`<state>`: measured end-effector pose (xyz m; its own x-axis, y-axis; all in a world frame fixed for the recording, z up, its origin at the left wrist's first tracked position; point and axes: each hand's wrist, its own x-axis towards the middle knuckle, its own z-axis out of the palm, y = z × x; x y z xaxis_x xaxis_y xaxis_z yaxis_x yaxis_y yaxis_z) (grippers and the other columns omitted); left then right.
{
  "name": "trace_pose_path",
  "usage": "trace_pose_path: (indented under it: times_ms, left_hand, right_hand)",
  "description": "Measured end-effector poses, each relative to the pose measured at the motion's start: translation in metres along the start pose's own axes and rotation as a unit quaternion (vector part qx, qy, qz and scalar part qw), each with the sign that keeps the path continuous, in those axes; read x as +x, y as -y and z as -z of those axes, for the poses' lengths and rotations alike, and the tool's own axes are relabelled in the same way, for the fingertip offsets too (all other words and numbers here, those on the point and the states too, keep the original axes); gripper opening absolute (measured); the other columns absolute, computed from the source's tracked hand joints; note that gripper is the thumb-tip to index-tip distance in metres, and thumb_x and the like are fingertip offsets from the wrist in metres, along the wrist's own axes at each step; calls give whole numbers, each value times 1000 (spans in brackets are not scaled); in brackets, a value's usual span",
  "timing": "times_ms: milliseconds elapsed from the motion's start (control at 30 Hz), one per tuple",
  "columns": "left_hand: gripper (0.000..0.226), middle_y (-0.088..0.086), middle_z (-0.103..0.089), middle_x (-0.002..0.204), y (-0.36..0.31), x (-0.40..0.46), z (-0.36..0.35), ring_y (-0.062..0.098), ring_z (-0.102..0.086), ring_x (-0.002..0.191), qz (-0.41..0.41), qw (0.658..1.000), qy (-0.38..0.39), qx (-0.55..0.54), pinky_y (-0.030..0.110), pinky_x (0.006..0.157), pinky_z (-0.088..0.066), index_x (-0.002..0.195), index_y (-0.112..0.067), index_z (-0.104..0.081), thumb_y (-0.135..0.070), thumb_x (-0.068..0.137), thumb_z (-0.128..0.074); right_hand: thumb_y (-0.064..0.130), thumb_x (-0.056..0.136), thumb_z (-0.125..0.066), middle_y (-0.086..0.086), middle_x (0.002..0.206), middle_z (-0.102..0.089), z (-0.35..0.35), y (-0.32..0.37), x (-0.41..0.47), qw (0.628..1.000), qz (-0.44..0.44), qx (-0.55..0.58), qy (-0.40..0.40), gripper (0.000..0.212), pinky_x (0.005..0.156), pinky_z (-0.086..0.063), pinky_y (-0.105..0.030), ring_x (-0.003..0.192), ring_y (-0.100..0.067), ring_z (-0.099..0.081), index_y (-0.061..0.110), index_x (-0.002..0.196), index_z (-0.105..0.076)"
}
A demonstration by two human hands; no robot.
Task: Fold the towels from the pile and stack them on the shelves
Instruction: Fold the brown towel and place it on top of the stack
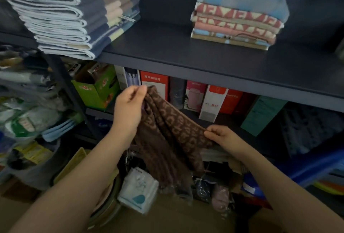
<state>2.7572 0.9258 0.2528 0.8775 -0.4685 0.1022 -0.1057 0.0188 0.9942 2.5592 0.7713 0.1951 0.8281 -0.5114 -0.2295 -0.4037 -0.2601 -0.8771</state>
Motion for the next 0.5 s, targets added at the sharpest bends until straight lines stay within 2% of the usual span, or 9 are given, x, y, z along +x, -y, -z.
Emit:
trace_pose_path:
  times_ms: [67,133,200,267,333,400,500]
  left_hand:
    - [31,0,-65,81,0,1,-5,17,-62,84,87,987,-41,-126,37,82,-51,64,-25,-61,-34,93,-53]
    - [31,1,-67,91,3,1,-11,21,-63,94,128,978,-49,-158,40,88,-51,64,-26,-62,-37,92,-53]
    - [24,0,-66,91,8,0,-19,21,-61,96,156,983,-20,-92,35,83,-51,71,-24,-62,-35,91,-55]
    - [10,-3,-62,91,10,-1,-27,19,-59,97,167,986,25,-2,26,74,-48,86,-20,-64,-29,89,-60]
    - [14,-6,-60,96,9,-4,-34,14,-57,97,150,983,84,69,20,70,-43,99,-17,-64,-24,86,-63]
    - [8,-5,-61,93,4,-13,-42,11,-56,90,101,977,138,126,16,69,-41,94,-19,-64,-21,86,-62]
    - [7,-2,-57,70,-6,-29,-53,6,-52,65,-6,959,234,158,17,63,-39,88,-23,-63,-17,87,-61]
  right_hand:
    - [17,95,-50,0,71,-55,12,-15,-6,999,-29,9,-14,23,70,-41,-21,67,-6,-54,13,74,-58]
    - [16,95,-49,2,69,-55,17,-23,-12,997,-42,46,-44,23,68,-41,-23,67,-9,-52,15,74,-59]
    - [13,94,-50,4,64,-52,16,-19,-14,993,-42,88,-72,21,56,-39,-17,59,-6,-48,15,75,-58]
    - [10,93,-51,6,60,-54,14,-8,-15,989,-20,122,-81,10,49,-38,-15,53,-5,-47,15,88,-59]
    - [9,92,-52,3,60,-56,12,7,-16,987,12,139,-74,17,50,-40,-16,55,-8,-49,21,105,-54]
    - [9,92,-52,-9,66,-55,8,24,-20,987,52,141,-53,30,55,-44,-20,61,-17,-51,29,114,-50]
    - [8,92,-53,-24,74,-57,2,45,-28,981,99,166,-7,40,69,-51,-27,69,-25,-60,36,120,-48]
